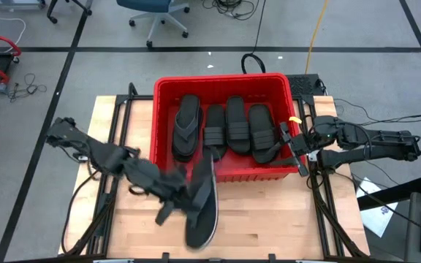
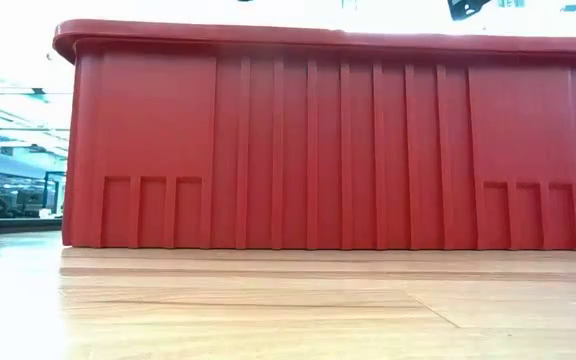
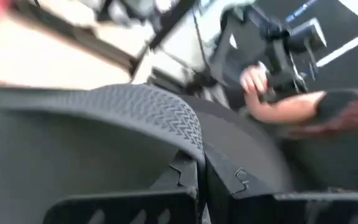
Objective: Pick and place slides into bin
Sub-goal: Put the black slipper into the red bin
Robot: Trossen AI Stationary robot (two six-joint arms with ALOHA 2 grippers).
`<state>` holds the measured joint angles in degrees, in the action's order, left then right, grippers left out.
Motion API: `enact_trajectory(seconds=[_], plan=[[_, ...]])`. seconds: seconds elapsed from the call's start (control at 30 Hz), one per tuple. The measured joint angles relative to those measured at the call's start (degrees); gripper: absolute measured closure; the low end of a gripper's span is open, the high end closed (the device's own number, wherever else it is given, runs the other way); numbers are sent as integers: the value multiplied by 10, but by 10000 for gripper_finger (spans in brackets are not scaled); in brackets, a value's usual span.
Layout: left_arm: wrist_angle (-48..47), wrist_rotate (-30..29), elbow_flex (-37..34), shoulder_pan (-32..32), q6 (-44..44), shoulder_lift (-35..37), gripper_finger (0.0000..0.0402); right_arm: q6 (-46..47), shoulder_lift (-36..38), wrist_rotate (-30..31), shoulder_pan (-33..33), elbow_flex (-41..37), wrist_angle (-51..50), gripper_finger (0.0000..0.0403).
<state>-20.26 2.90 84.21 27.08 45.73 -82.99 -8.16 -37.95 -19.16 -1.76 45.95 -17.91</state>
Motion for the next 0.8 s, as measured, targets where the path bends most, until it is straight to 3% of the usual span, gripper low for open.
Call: enact_trajectory(seconds=[0.17, 0.33, 0.5, 0.8], plan=[[-113, -57, 75, -49, -118, 14, 401, 0, -1, 0, 0, 0, 0, 246], [-237, -75, 120, -124, -203, 13, 401, 0, -1, 0, 0, 0, 0, 246], [-284, -53, 120, -226, -285, 10, 401, 0, -1, 0, 0, 0, 1, 246], [-285, -16, 121, -388, -414, -19, 401, 0, -1, 0, 0, 0, 0, 246]])
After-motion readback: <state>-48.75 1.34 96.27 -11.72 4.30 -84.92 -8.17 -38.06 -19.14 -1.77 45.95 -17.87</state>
